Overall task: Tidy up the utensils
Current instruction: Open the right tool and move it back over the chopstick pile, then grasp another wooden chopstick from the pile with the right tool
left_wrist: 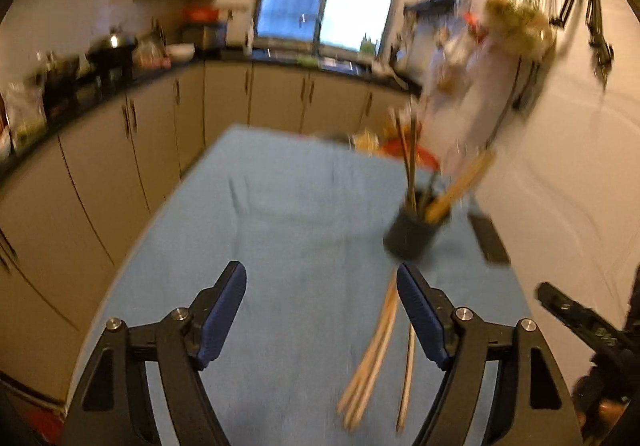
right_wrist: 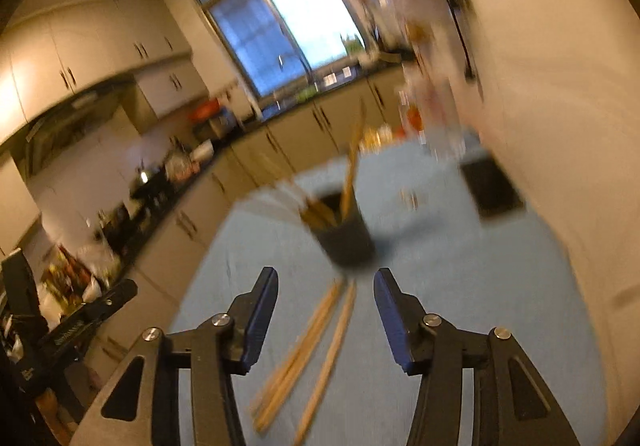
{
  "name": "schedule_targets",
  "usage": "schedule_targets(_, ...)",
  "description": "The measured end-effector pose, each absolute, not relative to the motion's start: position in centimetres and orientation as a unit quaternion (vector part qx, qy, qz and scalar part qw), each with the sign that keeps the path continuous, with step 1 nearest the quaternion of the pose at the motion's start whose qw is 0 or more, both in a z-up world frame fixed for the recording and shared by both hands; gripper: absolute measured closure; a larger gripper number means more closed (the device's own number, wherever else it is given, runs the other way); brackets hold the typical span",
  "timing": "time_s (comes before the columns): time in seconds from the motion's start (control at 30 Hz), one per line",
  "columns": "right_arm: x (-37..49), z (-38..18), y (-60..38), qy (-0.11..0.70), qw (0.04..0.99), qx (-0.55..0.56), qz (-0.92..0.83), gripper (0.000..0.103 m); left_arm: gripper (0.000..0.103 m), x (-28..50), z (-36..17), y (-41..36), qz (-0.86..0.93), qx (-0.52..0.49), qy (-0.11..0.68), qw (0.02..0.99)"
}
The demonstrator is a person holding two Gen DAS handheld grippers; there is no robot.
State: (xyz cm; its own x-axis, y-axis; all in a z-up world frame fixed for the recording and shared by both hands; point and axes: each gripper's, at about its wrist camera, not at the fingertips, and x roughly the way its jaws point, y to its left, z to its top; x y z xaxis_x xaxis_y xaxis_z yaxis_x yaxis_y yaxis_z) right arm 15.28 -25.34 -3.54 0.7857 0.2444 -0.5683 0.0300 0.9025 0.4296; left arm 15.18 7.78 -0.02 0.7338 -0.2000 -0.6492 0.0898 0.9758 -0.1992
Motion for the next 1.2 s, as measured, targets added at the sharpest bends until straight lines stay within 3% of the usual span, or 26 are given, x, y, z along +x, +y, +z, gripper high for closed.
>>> schedule_targets(0.17, 14.4, -7.7, -23.5, 0.38, 0.901, 0.198, 0.069, 0.055, 0.025, 14.1, -1.9, 6.5, -0.097, -0.056, 0.377, 0.919)
schedule_targets(0.53, 16.9, -9.8, -21.8, 0.418, 0.883, 0.19, 0.1, 0.064, 0.025, 15.5, -2.9, 4.5, -0.112, -0.028, 0.397, 0.91)
schedule_targets(0.7, 19.6, -10.9, -21.4, 0.443, 0.874, 0.176, 0.099, 0.066, 0.025, 17.1, -4.4, 4.4, -0.106, -0.034, 0.414, 0.903)
schedule_targets(1.2, 31.6, -16.0, -20.7, 0.535, 0.831, 0.136, 0.064, 0.084, 0.025, 21.8, -7.0, 5.1, -0.104, -0.039, 0.444, 0.889)
